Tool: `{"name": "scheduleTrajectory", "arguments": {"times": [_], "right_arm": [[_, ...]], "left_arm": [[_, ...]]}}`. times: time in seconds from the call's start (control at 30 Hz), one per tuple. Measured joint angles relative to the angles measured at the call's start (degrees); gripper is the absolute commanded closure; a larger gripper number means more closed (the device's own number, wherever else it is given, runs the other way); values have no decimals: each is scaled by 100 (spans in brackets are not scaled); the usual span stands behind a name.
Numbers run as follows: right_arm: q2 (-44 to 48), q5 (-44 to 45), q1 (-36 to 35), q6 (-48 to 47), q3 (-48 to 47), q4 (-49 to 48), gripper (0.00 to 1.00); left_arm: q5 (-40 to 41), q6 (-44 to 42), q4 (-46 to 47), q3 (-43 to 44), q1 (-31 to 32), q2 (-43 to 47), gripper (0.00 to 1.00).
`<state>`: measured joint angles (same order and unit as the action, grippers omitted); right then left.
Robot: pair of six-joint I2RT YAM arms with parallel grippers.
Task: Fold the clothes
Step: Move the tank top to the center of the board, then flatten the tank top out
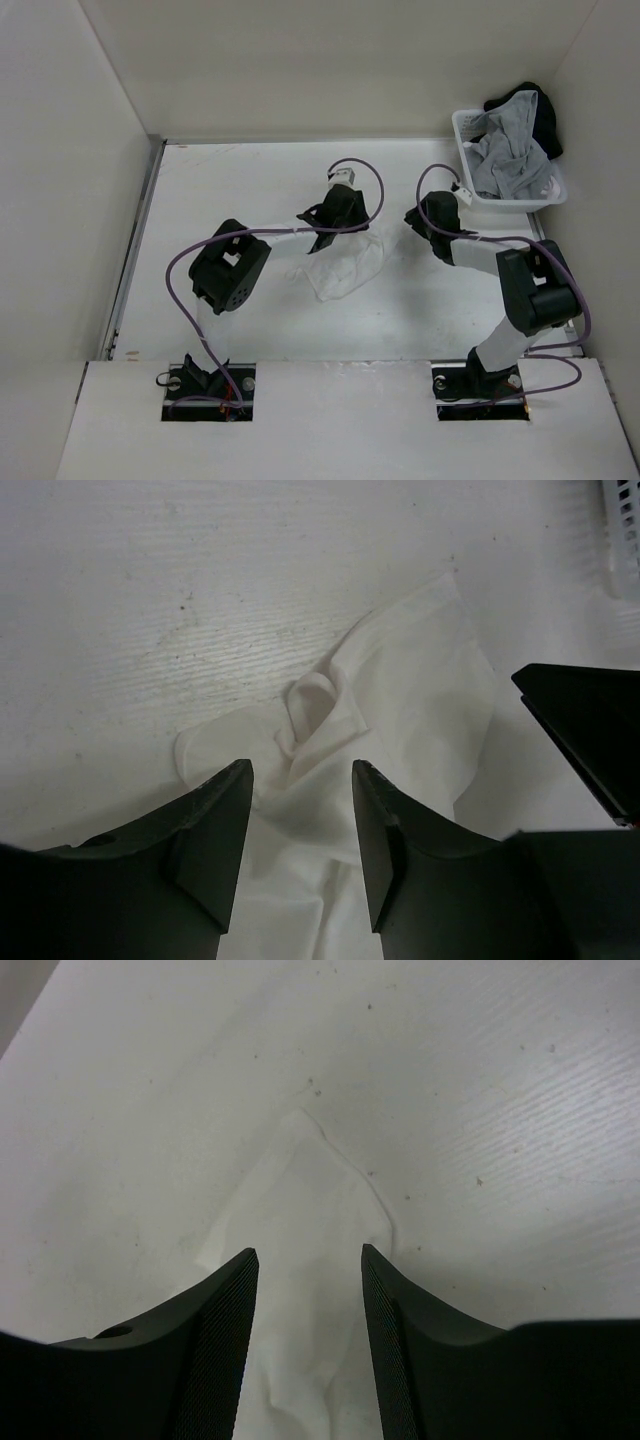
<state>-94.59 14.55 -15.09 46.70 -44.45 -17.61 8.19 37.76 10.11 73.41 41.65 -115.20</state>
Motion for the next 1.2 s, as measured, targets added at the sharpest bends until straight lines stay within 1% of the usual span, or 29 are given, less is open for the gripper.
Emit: {"name": "scheduleTrajectory", "arguments": {"times": [0.13, 0.2, 0.4, 0.5, 0.53, 0.6, 0.63, 0.67, 0.77, 0.93, 1.07, 1.2], "right_arm": [[2, 188, -173, 142, 2, 304, 51], [4, 284, -271, 197, 2, 404, 51], [4, 411, -365, 282, 2, 529, 52], [7, 450, -365, 275, 2, 535, 52], [4, 457, -365, 260, 0, 542, 52], [4, 459, -365, 234, -24, 566, 52], [-7, 461, -365, 203, -68, 588, 56], [-35, 463, -365, 153, -133, 614, 53], [-225, 479, -365, 13, -501, 723, 52], [-601, 479, -389, -210, -1161, 901, 51], [-887, 522, -573, -345, -1497, 1043, 50], [-1043, 614, -728, -457, -1707, 1373, 46]], "left_arm": [[201, -4, -83, -116, 7, 2, 53], [280, -7, -186, -144, 13, 2, 53], [293, 7, -238, -144, 52, 2, 72], [297, 15, -227, -144, 70, 20, 89], [299, 17, -227, -144, 79, 35, 92], [323, 17, -225, -157, 79, 105, 97], [341, 15, -212, -214, 76, 173, 99], [365, 17, -208, -313, 74, 284, 100], [494, 26, -201, -866, 48, 848, 100], [667, 173, -140, -2280, -192, 2339, 100], [662, 251, -146, -3283, -455, 3429, 99], [557, 271, -352, -3901, -658, 4109, 99]]}}
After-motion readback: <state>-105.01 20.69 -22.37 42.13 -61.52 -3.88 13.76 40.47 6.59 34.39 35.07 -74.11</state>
